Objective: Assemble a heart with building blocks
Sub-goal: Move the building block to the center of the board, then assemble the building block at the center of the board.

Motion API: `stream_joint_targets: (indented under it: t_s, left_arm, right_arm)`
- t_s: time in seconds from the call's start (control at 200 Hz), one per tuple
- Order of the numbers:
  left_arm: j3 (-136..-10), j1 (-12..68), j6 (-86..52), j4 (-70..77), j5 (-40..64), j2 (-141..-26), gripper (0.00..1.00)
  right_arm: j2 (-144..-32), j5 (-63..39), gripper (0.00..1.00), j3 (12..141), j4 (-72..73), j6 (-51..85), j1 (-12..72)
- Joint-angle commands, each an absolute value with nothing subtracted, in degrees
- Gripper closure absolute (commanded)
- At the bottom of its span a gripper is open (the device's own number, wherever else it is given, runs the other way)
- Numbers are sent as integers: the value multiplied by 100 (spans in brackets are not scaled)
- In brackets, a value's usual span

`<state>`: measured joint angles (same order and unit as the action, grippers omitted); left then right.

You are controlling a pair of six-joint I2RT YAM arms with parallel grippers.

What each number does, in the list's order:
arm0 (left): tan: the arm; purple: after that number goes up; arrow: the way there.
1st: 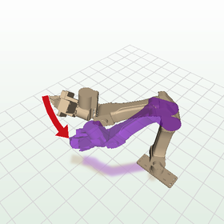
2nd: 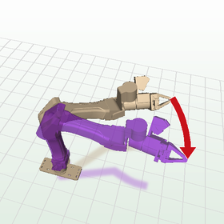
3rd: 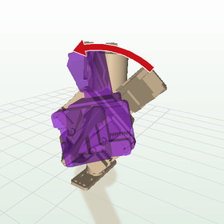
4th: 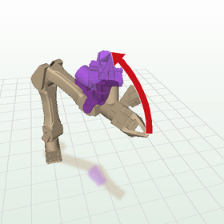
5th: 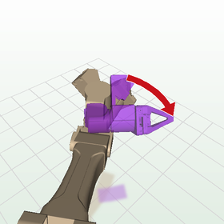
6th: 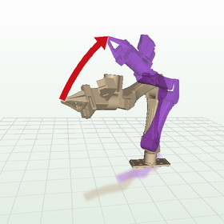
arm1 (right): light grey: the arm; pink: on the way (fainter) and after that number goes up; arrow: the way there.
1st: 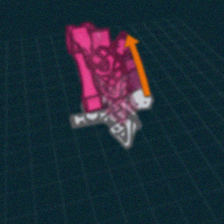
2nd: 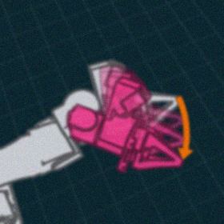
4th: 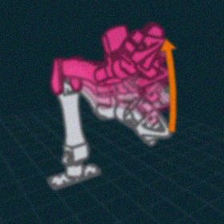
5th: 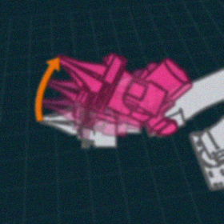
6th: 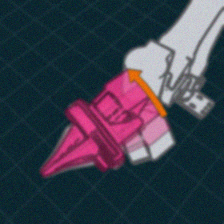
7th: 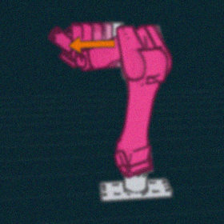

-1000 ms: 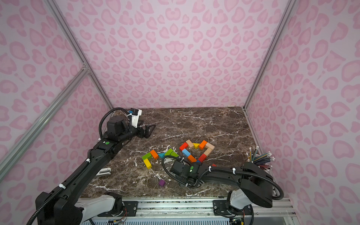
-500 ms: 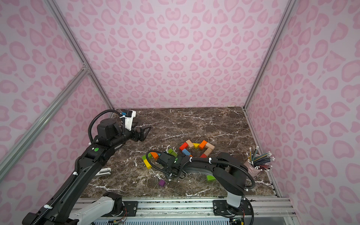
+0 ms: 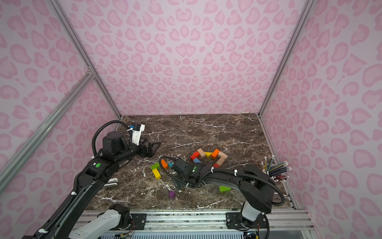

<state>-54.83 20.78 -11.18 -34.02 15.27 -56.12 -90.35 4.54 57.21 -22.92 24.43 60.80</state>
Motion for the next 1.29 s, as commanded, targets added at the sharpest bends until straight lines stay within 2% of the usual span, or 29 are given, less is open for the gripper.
stream_joint_targets:
  t_s: [0.0, 0.255, 0.765, 1.1, 1.29]
  left_arm:
    - [-5411, 2440, -1339, -3851, 817, -5675, 2]
    - [-5253, 3549, -1842, -3981, 47, -6140, 3]
    - [-4667, 4825, -2482, -3474, -287, -7591, 9]
    - [-4928, 5581, -2411, -3487, -672, -8833, 22]
    - [-4983, 5760, -2373, -3613, -955, -9193, 28]
  right_arm:
    - [-8471, 225, 11, 5328, -2031, 2484, 6032]
    - [-6979, 166, 11, 4593, -2383, 2769, 6012]
    - [-3996, 543, 11, 3788, -2987, 3160, 5968]
    - [-2898, 618, 10, 3704, -3136, 3150, 5928]
    - [-2847, 602, 10, 3660, -3129, 3184, 5926]
